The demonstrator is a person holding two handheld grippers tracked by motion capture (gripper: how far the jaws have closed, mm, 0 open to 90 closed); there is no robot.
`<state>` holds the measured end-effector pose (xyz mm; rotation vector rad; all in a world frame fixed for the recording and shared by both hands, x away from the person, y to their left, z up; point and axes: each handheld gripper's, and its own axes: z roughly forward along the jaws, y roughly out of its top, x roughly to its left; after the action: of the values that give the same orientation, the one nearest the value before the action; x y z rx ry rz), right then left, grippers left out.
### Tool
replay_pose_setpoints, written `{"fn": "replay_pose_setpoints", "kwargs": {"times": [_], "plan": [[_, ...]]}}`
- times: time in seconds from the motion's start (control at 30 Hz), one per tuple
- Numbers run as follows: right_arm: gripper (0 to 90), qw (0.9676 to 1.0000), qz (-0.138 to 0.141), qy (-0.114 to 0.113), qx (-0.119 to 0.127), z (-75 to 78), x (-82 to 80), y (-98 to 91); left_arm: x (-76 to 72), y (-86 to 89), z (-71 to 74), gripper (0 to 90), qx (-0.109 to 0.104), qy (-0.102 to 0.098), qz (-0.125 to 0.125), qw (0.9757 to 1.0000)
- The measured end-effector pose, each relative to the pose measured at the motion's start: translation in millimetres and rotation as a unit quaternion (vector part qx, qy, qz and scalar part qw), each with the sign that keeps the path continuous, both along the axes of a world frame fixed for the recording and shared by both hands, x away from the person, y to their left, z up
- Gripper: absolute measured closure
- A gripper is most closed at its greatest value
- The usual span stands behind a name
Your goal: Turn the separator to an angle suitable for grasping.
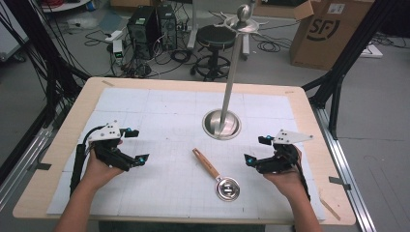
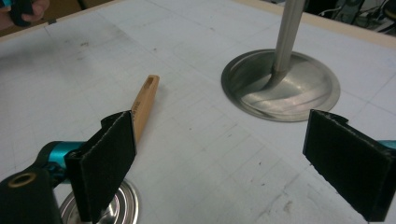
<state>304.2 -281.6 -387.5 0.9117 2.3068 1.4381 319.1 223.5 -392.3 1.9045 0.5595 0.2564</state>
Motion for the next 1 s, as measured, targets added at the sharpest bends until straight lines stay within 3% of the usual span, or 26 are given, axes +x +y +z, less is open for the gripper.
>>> {"fn": "replay_pose_setpoints", "kwargs": {"times": [0.13,0.33,0.63,0.77,1.0], "plan": [[8.3,0.9999,0.005,0.016,-0.006,-4.9,5.2,3.5,-1.4,-0.3,-3.1,1.7,0.009,0.002,-0.002,1.0000],[8.3,0.9999,-0.005,0.015,-0.006,-2.2,3.0,3.1,-3.2,-0.7,-2.6,1.7,0.015,0.001,-0.001,0.9999],[8.4,0.9999,-0.006,0.002,-0.009,8.6,0.6,14.5,-2.4,2.6,-1.1,1.7,-0.002,-0.002,0.001,1.0000],[8.4,0.9996,-0.002,0.007,-0.026,7.7,-0.9,23.6,-2.1,3.2,-0.5,1.7,-0.003,-0.004,0.003,1.0000],[8.9,0.9994,0.007,0.018,-0.028,6.4,2.4,36.1,-3.5,4.5,0.3,1.7,-0.003,-0.005,0.003,1.0000]]}}
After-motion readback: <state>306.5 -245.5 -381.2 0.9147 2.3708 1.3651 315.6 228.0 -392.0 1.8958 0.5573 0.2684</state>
